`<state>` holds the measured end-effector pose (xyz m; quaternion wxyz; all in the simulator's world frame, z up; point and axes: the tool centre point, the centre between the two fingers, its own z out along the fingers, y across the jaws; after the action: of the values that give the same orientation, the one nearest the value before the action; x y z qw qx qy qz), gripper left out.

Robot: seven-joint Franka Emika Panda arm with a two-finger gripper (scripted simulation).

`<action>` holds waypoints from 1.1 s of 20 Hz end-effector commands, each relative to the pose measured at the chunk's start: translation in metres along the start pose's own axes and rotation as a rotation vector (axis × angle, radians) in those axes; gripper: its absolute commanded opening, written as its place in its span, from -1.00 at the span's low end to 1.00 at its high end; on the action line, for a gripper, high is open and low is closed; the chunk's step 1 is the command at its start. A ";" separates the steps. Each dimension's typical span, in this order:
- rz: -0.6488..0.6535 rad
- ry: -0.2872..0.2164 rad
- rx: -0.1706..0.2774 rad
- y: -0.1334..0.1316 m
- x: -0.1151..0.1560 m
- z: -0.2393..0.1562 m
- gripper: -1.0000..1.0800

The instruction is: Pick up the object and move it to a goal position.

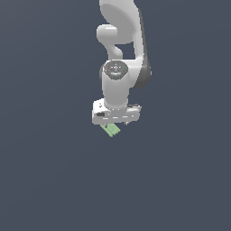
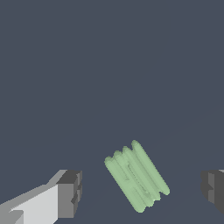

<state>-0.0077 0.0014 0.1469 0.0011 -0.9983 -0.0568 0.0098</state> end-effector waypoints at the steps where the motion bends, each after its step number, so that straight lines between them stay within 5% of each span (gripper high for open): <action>1: -0.039 0.001 -0.001 0.003 -0.004 0.007 0.92; 22: -0.505 0.015 -0.009 0.024 -0.061 0.078 0.92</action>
<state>-0.0640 -0.0281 0.0736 -0.0007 -0.9566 -0.2915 0.0026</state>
